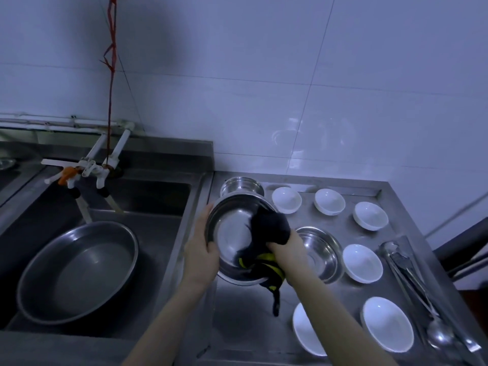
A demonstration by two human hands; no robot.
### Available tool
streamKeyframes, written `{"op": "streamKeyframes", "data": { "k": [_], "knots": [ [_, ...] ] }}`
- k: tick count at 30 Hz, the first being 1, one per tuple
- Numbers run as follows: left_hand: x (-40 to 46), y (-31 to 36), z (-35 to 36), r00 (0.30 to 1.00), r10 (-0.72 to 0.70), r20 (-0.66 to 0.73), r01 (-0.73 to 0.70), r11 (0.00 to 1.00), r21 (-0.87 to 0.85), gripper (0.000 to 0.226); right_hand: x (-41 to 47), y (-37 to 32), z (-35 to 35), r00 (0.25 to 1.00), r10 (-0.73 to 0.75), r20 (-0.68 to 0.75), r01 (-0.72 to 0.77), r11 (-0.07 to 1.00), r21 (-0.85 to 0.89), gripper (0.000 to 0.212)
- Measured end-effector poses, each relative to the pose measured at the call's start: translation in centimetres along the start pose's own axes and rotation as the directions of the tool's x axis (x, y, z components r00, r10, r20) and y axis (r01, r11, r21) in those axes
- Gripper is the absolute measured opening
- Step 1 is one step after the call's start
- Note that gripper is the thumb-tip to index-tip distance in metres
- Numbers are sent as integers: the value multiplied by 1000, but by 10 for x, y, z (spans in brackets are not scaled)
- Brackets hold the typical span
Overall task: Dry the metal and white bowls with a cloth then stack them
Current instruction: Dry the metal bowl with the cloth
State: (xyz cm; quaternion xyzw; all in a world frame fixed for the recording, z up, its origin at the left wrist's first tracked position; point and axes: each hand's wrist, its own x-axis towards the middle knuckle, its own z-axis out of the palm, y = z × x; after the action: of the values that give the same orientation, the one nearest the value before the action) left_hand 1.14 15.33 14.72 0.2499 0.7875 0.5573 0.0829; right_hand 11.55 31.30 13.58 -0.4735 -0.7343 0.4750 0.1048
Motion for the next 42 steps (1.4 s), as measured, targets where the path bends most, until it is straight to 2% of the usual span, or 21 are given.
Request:
{"op": "streamKeyframes", "data": {
  "k": [3, 5, 7, 9, 11, 13, 14, 15, 17, 19, 22, 24, 26, 28, 31, 32, 34, 36, 37, 39, 42],
  "knots": [
    [6, 0, -8, 971, 110, 212, -123, 991, 52, 89, 12, -10, -21, 979, -203, -11, 190, 930, -314, 35],
    [15, 7, -12, 895, 129, 427, -205, 969, 137, 85, 17, -26, -35, 923, -353, 152, 382, 802, -459, 35],
    [22, 18, -7, 851, 115, 512, -258, 941, 217, 77, 17, -41, -39, 864, -416, 284, 502, 659, -561, 33],
    [27, 25, -2, 890, 114, 442, -264, 919, 294, 77, 20, -49, -39, 863, -455, 218, 492, 661, -567, 26],
    [25, 26, 0, 953, 125, 277, -222, 909, 353, 78, 24, -48, -40, 894, -446, 34, 403, 770, -494, 25],
    [10, 28, 8, 982, 151, 112, -172, 962, 212, 78, 26, -39, -38, 946, -275, -171, 231, 943, -240, 25],
    [2, 30, 14, 990, 132, 49, -138, 980, 141, 79, 25, -33, -35, 968, -148, -203, 140, 989, -56, 26],
    [-4, 32, 20, 996, 95, 4, -94, 990, 100, 81, 23, -26, -30, 982, -45, -185, 64, 993, 99, 25],
    [-7, 29, 28, 1000, -1, -31, 3, 998, 65, 86, 19, -15, -23, 990, 58, -128, -32, 980, 197, 23],
    [-4, 29, 25, 998, -68, 19, 67, 996, 58, 88, 19, -10, -25, 991, 24, -131, -14, 997, 77, 23],
    [5, 31, 8, 987, 20, 162, -34, 996, 85, 82, 23, -21, -42, 968, -216, -124, 177, 947, -268, 28],
    [14, 31, -1, 941, 101, 323, -166, 969, 183, 77, 20, -36, -52, 915, -404, -6, 349, 798, -492, 28],
    [20, 30, -3, 892, 140, 429, -257, 939, 228, 79, 15, -51, -51, 834, -524, 174, 498, 579, -645, 25],
    [21, 28, -3, 897, 193, 398, -280, 944, 173, 85, 11, -61, -49, 796, -574, 190, 533, 517, -670, 23],
    [15, 27, -7, 959, 194, 207, -218, 971, 98, 78, 10, -60, -47, 837, -547, 3, 461, 702, -543, 17],
    [12, 28, -7, 977, 176, 121, -186, 980, 72, 75, 9, -54, -44, 876, -477, -70, 402, 803, -440, 18],
    [5, 29, -4, 990, 136, -20, -136, 991, 3, 74, 2, -37, -32, 960, -256, -114, 247, 965, -88, 25],
    [3, 29, -3, 995, 91, -50, -90, 995, 34, 77, -1, -20, -22, 995, -90, -53, 95, 991, 98, 34],
    [2, 30, -4, 996, 93, -15, -92, 993, 81, 78, 0, -14, -21, 997, -74, -32, 76, 996, 57, 35],
    [5, 28, -10, 975, 148, 165, -172, 975, 142, 76, 6, -13, -30, 983, -184, -19, 177, 967, -183, 34],
    [15, 31, -18, 879, 154, 451, -297, 917, 266, 78, 9, -29, -40, 886, -443, 137, 449, 749, -488, 29]
  ]
}}
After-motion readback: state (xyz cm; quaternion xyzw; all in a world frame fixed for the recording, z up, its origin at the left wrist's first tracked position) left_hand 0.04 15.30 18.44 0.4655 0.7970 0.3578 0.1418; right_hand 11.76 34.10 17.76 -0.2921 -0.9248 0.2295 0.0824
